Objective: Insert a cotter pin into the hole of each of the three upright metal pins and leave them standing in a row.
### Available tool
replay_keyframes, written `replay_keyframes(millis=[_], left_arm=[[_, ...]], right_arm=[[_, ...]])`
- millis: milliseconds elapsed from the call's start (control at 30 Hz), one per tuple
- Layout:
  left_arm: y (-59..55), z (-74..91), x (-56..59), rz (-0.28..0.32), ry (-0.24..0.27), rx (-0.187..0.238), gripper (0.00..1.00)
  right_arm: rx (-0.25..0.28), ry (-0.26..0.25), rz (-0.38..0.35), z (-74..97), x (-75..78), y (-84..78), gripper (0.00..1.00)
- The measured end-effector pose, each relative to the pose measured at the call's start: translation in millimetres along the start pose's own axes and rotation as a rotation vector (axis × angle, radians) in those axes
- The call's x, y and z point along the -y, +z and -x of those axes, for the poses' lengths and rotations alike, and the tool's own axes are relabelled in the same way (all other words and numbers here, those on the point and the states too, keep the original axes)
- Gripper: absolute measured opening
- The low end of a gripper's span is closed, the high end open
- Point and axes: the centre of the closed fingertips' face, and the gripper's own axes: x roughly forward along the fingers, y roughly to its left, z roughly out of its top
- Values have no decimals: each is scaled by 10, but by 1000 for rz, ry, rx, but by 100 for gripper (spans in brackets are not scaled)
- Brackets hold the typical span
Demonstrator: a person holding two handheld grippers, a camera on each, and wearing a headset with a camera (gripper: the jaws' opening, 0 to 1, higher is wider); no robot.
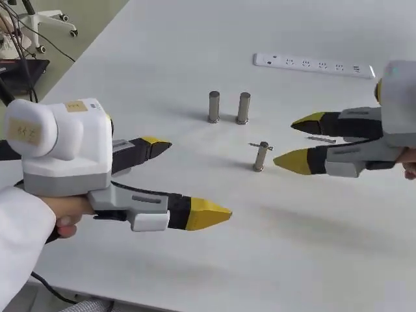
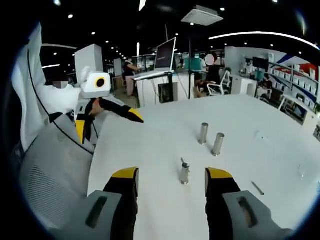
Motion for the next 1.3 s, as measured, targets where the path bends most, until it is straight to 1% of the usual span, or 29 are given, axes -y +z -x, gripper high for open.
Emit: replay_keyframes(millis=[67, 100, 167, 200, 267, 300, 333, 400, 567, 633, 667, 700, 733, 800, 933, 1033, 1133, 1200, 1267, 1300], left_arm=[[1, 4, 10, 6, -1, 3, 99], [-1, 6, 14, 8, -1, 3, 99], [-6, 11, 17, 15, 1, 3, 99], [-14, 14, 18, 22, 1, 0, 99], [-16, 20, 16, 22, 2, 0, 99], [-15, 25, 15, 25, 2, 3, 99], [-13, 30, 15, 28, 1, 6, 99], [-17, 37, 10, 35, 2, 8, 99], [-66, 61, -35, 63, 16, 14, 99], [-94, 64, -45, 74, 17, 13, 99], [-108, 64, -48, 80, 17, 11, 99], [-123, 65, -52, 83, 18, 9, 99], [-146, 67, -59, 86, 20, 5, 99], [-180, 71, -73, 95, 24, 0, 99], [-205, 75, -103, 100, 31, -3, 99], [-188, 63, -178, 88, 44, -2, 99], [-127, 37, -253, 81, 47, 6, 99], [-64, -2, -335, 66, 60, 12, 99], [-5, -52, -435, 52, 77, 15, 99], [38, -80, -508, 43, 95, 20, 99]], right_arm=[[7, -13, -17, 76, -52, -47, 57], [21, -27, -22, 126, -81, -67, 59], [21, -21, -53, 206, -167, -135, 65], [22, -23, -54, 222, -179, -146, 67], [21, -36, -58, 293, -226, -204, 74], [19, -43, -73, 335, -248, -242, 77], [21, -44, -83, 360, -263, -265, 78], [33, -52, -120, 415, -296, -334, 77], [58, -97, -201, 503, -328, -487, 87], [53, -125, -228, 533, -324, -552, 88], [57, -136, -235, 545, -322, -566, 88], [65, -157, -257, 562, -307, -583, 89], [73, -168, -275, 570, -303, -589, 91], [84, -177, -296, 586, -317, -602, 94], [92, -202, -323, 607, -332, -640, 94], [95, -211, -335, 619, -349, -661, 94], [101, -223, -347, 643, -362, -673, 95], [101, -232, -351, 655, -357, -682, 97], [95, -263, -354, 681, -317, -713, 98], [95, -267, -354, 689, -309, -720, 98]])
